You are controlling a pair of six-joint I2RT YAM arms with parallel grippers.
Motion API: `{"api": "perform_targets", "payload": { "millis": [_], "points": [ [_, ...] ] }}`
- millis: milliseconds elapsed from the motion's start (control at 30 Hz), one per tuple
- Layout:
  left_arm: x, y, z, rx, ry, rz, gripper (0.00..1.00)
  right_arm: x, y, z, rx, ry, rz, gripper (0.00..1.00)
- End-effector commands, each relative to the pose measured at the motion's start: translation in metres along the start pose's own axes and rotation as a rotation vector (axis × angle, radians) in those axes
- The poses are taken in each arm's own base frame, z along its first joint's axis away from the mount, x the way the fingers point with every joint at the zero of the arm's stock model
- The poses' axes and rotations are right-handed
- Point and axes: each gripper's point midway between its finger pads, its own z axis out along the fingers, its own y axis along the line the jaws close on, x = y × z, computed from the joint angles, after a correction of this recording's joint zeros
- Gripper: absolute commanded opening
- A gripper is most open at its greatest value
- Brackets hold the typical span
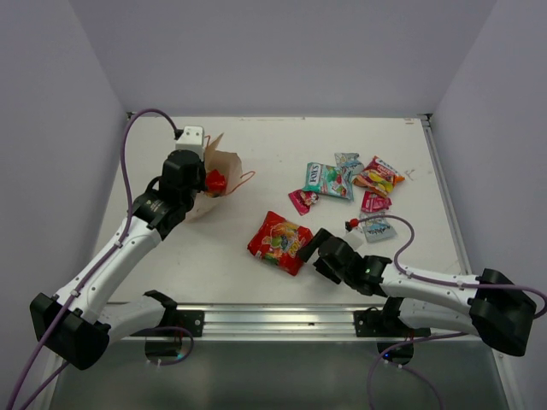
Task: Place the snacks into the paper bag
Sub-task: Pick up the snack from the center of the board.
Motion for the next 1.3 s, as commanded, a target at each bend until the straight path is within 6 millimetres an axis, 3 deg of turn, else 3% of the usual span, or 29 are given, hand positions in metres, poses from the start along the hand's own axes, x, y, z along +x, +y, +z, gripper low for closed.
{"api": "perform_targets", "payload": {
  "millis": [0, 33, 133, 500, 633, 833, 1000, 1067, 1267],
  "points": [
    [0.006, 0.006, 0.005, -0.024, 0.010, 0.005, 0.00, -0.010, 0.010, 0.008, -0.085, -0.058, 0.127, 0.99],
    [0.007, 0.005, 0.005, -0.023, 0.011, 0.006, 0.00, -0.012, 0.021, 0.008, -0.135, -0.062, 0.144, 0.99],
    [0.007, 0.005, 0.005, -0.023, 0.013, 0.006, 0.00, -0.010, 0.026, 0.011, -0.173, -0.058, 0.140, 0.99],
    [0.007, 0.005, 0.005, -0.021, 0.013, 0.006, 0.00, -0.023, 0.040, 0.002, -0.235, -0.111, 0.115, 0.99],
    [0.008, 0.005, 0.006, -0.022, 0.015, 0.008, 0.00, -0.020, 0.038, 0.010, -0.201, -0.104, 0.099, 0.99],
    [0.008, 0.005, 0.006, -0.022, 0.017, 0.008, 0.00, -0.005, 0.025, 0.033, -0.137, -0.074, 0.117, 0.99],
    [0.008, 0.005, 0.006, -0.025, 0.016, 0.008, 0.00, 0.008, 0.002, 0.049, -0.111, -0.025, 0.169, 0.99],
    [0.009, 0.005, 0.006, -0.025, 0.018, 0.009, 0.00, 0.012, -0.016, 0.054, -0.073, -0.011, 0.191, 0.97],
    [0.009, 0.005, 0.006, -0.022, 0.018, 0.011, 0.00, 0.009, -0.034, 0.057, -0.058, -0.011, 0.214, 0.69]
  ]
}}
